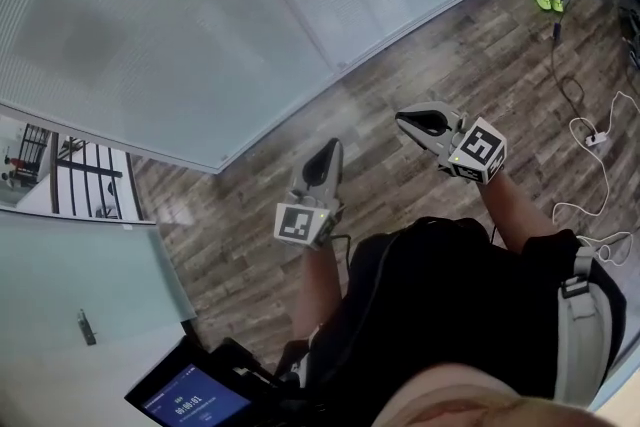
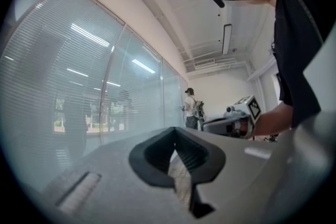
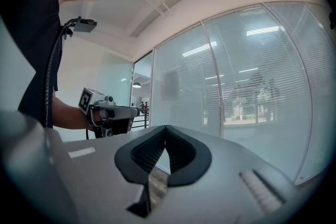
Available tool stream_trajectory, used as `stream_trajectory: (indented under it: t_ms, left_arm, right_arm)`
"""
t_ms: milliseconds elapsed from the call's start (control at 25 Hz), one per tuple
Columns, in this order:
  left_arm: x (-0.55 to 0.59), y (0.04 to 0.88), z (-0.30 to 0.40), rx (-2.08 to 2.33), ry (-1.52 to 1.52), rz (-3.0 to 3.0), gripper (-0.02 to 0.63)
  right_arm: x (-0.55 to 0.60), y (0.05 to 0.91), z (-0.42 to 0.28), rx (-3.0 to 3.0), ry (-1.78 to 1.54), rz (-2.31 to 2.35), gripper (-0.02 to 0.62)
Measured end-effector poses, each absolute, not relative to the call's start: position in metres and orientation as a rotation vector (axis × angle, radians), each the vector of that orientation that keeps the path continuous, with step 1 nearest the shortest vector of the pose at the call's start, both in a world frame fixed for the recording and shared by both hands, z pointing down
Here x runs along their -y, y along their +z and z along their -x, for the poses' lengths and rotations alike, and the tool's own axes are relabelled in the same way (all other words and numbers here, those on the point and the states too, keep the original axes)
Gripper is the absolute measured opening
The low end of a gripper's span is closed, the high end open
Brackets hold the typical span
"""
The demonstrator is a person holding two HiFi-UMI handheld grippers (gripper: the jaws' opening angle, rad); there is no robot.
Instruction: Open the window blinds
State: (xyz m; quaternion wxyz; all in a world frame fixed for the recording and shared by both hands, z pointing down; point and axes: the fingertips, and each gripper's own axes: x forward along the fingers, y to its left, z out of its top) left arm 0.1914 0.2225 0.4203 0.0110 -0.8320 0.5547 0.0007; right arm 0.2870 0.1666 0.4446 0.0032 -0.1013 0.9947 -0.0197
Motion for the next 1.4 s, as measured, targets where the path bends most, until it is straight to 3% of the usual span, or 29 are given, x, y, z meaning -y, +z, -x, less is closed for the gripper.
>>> stream_trajectory:
  t_ms: [840,1400]
  left_arm:
    - [-0.231,0.427,-0.175,-1.774,-0.011,2.576,0.003]
    - [-0.17,0.44,-0.111,-1.71,0.002,2.639,0.003]
  right_arm:
    - [-0.174,0.452,-0.272,-3.136,-0.067,0.231,0.005]
    - [-0.118,0.457,-0.195,-3.151,-0.047,0.259,0.005]
